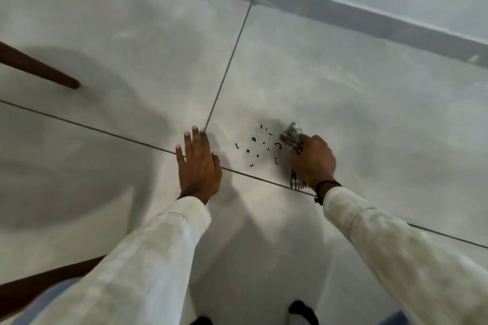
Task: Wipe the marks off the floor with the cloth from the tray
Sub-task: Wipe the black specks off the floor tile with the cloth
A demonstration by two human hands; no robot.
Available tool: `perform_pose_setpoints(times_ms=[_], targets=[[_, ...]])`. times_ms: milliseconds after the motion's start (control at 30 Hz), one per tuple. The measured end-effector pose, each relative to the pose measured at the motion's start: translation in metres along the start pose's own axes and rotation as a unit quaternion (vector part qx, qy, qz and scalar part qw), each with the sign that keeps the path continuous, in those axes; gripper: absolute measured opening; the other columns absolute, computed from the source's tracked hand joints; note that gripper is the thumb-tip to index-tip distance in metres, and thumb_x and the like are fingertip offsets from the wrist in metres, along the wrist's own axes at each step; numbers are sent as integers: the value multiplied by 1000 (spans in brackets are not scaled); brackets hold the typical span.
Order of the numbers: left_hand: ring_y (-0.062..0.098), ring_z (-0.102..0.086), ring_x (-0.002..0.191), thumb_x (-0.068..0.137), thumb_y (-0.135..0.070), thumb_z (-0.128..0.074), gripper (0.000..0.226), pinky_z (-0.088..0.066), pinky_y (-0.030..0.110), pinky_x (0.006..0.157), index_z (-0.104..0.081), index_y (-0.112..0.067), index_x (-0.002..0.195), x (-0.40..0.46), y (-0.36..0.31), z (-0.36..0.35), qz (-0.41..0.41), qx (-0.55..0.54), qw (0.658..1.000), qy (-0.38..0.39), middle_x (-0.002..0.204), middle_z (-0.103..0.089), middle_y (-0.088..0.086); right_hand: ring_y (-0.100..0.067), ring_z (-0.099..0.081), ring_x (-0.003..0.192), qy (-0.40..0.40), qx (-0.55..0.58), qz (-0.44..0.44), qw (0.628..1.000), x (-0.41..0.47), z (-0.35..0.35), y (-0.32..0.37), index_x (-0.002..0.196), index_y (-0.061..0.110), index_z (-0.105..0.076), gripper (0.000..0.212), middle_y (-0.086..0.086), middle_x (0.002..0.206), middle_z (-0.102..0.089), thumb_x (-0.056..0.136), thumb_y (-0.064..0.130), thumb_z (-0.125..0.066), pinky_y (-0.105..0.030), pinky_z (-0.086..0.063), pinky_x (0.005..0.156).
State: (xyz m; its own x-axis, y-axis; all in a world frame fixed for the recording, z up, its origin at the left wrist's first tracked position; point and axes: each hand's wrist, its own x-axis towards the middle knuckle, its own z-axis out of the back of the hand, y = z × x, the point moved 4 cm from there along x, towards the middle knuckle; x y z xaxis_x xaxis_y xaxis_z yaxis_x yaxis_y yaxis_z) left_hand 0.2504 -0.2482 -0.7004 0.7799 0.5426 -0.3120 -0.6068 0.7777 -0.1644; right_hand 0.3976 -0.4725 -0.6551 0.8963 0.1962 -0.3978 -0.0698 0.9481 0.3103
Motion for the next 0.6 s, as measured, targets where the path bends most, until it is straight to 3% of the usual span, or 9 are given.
perform_pose_setpoints(times_ms=[133,200,267,367,500,600], targets=[[35,-2,167,110,-34,-28,71,-6,56,134,-4,-2,168,21,11,-51,11,1,999,-49,179,2,18,-39,-57,125,-13,-94,101,990,7,-57,-3,136,19,-63,55,-12,132,-61,86,43,-65,-46,-49,99],[35,-4,167,110,-36,-26,70,-7,57,134,-6,-2,168,22,12,-62,18,2,997,-73,179,-1,19,-38,-51,142,-44,-93,152,983,6,-72,-2,151,13,-52,70,-15,152,-55,86,38,-64,-50,-40,119],[35,-6,167,109,-36,-23,70,-7,57,135,-8,-2,168,21,13,-67,18,16,995,-98,179,-4,18,-34,-27,162,-33,-89,186,978,3,-88,-1,164,9,-31,80,-15,173,-31,94,38,-56,-51,-20,134],[35,-7,167,109,-36,-23,70,-9,58,134,-10,-1,168,22,14,-66,15,19,994,-107,179,-5,18,-26,-3,167,-18,-75,208,975,-4,-104,-6,169,10,-12,79,-9,179,-7,105,45,-42,-45,-5,137],[35,-8,167,109,-36,-25,69,-11,58,134,-11,-1,168,22,14,-65,12,13,993,-119,179,-6,18,-21,-3,167,-12,-73,220,973,3,-93,-32,169,15,-13,69,-4,180,-8,110,37,-42,-46,-10,137],[34,-8,167,109,-36,-25,69,-11,58,134,-10,-2,168,22,15,-65,11,14,991,-130,179,-7,17,-21,-4,167,-39,-57,164,984,18,-90,-21,169,15,-13,66,-4,180,-7,111,36,-37,-45,-8,137]])
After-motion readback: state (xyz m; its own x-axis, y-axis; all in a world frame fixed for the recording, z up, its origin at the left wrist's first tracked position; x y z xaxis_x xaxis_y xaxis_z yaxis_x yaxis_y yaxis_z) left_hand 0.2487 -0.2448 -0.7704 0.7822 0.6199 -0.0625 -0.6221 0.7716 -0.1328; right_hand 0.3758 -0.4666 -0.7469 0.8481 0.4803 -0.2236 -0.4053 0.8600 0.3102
